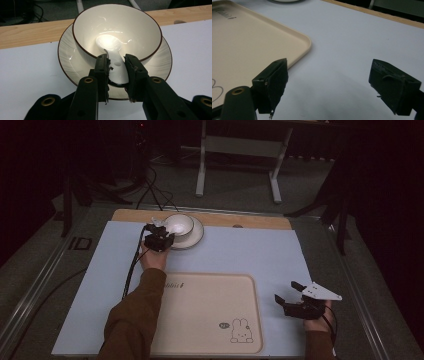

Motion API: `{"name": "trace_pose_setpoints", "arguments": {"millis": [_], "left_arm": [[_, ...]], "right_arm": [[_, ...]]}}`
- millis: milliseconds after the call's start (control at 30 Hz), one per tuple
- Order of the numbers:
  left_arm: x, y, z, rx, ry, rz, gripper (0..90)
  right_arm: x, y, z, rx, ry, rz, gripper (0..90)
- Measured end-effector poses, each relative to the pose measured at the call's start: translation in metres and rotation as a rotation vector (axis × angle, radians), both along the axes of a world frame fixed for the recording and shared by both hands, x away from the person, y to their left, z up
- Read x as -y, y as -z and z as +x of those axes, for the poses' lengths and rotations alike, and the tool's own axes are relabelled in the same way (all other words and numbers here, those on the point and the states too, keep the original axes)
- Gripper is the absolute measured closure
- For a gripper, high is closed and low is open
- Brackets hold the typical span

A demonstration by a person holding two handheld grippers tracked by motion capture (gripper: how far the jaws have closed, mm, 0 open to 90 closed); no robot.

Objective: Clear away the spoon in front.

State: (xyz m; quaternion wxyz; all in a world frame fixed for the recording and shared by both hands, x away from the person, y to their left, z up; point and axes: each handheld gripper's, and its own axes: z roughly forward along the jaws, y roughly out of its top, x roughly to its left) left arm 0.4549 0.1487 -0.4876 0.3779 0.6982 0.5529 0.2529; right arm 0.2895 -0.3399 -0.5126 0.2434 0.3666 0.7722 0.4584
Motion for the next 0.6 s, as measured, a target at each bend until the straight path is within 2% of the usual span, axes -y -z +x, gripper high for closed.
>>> {"name": "trace_pose_setpoints", "arguments": {"millis": [300, 600], "left_arm": [[0.002, -0.003, -0.004, 0.007, 0.015, 0.012, 74.3], [0.0, -0.013, -0.007, 0.044, 0.002, -0.029, 74.4]], "right_arm": [[0.0, 0.0, 0.0, 0.001, 0.001, -0.001, 15.5], [0.0, 0.0, 0.0, -0.001, 0.001, 0.0, 15.5]]}}
